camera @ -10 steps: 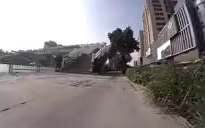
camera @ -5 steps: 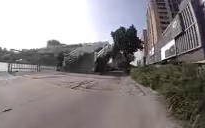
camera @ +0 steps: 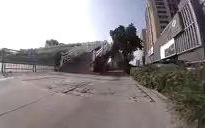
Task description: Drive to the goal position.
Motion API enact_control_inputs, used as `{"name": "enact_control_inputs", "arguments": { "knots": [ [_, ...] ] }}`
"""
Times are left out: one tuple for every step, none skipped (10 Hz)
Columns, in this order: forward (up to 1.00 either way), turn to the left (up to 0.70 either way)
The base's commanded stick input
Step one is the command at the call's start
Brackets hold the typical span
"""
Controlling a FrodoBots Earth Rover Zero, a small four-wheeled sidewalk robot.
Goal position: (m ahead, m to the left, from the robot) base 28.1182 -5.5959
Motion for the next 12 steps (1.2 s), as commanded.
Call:
{"name": "enact_control_inputs", "arguments": {
  "knots": [
    [0.70, 0.00],
    [0.70, 0.00],
    [0.70, 0.00],
    [0.70, 0.00],
    [0.70, 0.00],
    [0.70, 0.00],
    [0.70, 0.00],
    [0.70, 0.00],
    [0.70, 0.00],
    [0.70, 0.00],
    [0.70, 0.00],
    [0.70, 0.00]
  ]
}}
